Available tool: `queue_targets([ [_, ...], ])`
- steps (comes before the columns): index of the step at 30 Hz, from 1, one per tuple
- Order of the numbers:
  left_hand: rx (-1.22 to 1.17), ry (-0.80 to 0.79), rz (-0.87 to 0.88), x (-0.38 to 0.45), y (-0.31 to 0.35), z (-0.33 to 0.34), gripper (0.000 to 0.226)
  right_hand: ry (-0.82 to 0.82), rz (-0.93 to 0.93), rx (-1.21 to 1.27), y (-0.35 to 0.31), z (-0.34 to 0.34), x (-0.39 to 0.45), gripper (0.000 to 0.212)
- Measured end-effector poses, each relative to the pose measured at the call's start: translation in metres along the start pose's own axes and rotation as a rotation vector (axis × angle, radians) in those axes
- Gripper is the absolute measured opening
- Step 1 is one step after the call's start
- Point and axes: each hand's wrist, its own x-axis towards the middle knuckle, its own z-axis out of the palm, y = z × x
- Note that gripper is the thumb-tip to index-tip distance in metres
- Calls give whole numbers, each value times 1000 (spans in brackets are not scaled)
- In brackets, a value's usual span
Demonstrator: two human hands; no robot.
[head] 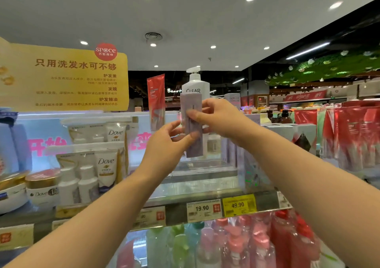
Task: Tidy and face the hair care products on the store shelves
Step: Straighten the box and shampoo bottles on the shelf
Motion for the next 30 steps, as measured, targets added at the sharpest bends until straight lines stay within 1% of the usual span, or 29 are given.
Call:
queue_targets([
  [2,4,-5,39,9,8,15,51,-35,-28,47,-4,-20,4,24],
  [4,-9,8,72,19,15,30,42,-44,-66,30,-4,-41,9,24],
  [5,-14,12,86,24,18,37,35,-40,-86,21,-3,-52,12,28],
  [6,-18,14,96,28,21,44,28,-31,-102,20,-3,-63,17,37],
  [8,-27,18,112,34,24,60,21,-29,-134,3,-2,-86,26,55],
  [9,-34,18,114,38,25,67,19,-50,-147,-17,-3,-96,29,55],
  [11,-43,30,107,47,25,79,16,-92,-162,-83,-4,-112,36,39],
  [12,-33,37,109,52,25,83,18,-92,-164,-110,-3,-118,41,31],
  [13,-1,48,114,58,25,86,28,-78,-167,-121,-2,-124,45,26],
  [14,40,66,115,64,26,89,48,-62,-168,-120,-1,-129,50,25],
  [15,75,95,110,69,26,90,66,-47,-168,-111,0,-133,55,28],
  [16,93,130,104,73,25,90,75,-31,-167,-97,0,-138,60,34],
  [18,119,190,111,81,20,89,72,-4,-169,-74,2,-145,67,42],
  [23,224,296,120,100,-1,78,54,30,-201,-51,8,-153,92,41],
  [30,310,292,113,118,-18,76,44,47,-220,-115,19,-150,117,44],
])
